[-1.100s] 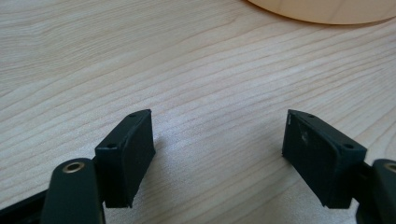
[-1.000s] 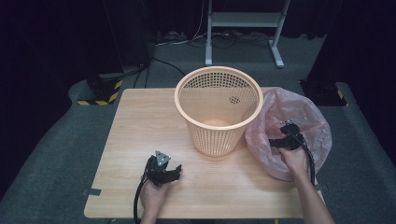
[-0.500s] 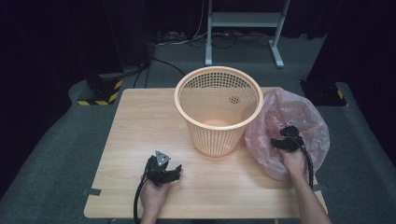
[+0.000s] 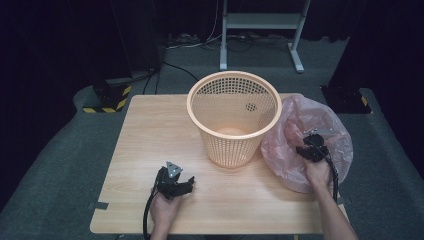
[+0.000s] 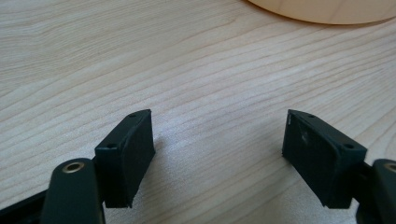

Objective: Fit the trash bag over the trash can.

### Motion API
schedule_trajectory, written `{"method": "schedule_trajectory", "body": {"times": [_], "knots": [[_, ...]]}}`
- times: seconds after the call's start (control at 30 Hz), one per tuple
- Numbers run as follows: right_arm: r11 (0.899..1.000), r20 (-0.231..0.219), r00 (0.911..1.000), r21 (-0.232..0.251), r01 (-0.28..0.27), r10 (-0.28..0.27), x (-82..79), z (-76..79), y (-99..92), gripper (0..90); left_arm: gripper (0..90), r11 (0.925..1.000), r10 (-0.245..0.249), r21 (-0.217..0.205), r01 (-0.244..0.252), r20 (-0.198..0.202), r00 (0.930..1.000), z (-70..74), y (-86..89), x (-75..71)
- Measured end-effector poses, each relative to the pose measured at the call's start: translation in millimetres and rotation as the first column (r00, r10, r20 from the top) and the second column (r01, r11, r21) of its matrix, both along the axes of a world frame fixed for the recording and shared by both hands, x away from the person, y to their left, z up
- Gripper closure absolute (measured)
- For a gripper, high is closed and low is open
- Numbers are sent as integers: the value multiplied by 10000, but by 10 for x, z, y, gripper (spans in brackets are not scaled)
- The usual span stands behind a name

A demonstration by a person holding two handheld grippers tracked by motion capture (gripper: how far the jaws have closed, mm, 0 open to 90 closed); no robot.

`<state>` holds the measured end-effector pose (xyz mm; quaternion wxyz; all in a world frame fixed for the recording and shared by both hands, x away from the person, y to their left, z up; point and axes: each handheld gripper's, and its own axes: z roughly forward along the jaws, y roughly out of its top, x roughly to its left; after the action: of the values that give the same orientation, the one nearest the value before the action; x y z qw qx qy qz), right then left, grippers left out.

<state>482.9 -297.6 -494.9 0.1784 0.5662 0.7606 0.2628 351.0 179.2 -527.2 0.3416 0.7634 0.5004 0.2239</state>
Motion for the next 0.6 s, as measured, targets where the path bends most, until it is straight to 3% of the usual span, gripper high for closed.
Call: {"method": "schedule_trajectory", "body": {"times": [0.6], "knots": [[9970,612,9965,487,-599,569,-170,354,-167,895,251,10000,5,-9,-5,1,10000,0,1,1]]}}
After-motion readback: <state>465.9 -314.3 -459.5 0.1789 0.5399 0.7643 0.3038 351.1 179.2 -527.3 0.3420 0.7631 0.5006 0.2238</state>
